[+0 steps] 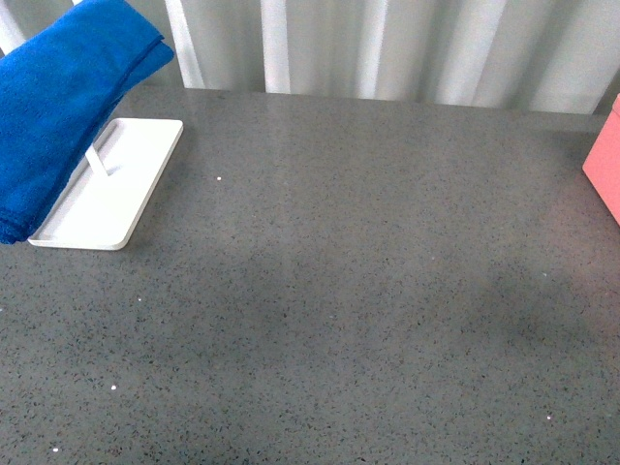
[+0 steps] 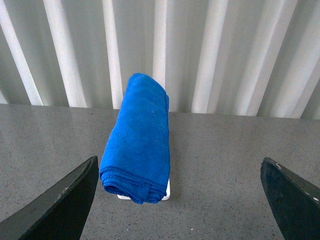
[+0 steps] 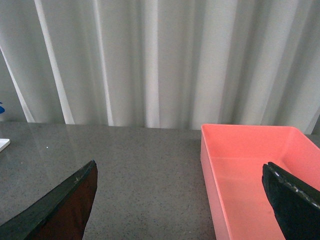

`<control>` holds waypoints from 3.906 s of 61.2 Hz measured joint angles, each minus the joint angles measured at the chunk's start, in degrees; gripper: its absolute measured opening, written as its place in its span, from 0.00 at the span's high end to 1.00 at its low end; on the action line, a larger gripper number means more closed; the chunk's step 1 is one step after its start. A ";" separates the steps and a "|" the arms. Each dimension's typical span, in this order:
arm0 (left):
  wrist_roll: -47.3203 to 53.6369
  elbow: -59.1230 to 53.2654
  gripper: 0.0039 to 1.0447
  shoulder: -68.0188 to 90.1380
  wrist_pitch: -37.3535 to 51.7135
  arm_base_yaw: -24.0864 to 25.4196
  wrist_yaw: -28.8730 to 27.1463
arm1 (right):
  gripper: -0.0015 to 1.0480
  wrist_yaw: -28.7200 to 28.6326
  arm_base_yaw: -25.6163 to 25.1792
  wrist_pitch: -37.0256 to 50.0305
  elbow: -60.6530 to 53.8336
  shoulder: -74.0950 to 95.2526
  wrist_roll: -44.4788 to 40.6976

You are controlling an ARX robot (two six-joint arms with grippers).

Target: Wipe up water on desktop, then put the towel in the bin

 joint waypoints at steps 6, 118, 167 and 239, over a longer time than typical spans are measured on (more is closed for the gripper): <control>-1.97 4.04 0.06 5.25 -10.69 1.33 4.35 | 0.07 0.02 0.00 0.00 0.00 0.00 0.00; 13.92 89.48 0.26 120.67 -17.55 3.13 -2.91 | 0.07 -0.02 0.04 -0.02 0.00 -0.02 0.00; 14.75 90.18 0.95 119.97 -19.26 4.76 -0.63 | 0.07 -0.02 0.04 -0.02 0.00 -0.02 0.00; -7.50 84.19 0.95 96.56 -10.93 -12.79 17.77 | 0.07 -0.02 0.04 -0.02 0.00 -0.02 0.00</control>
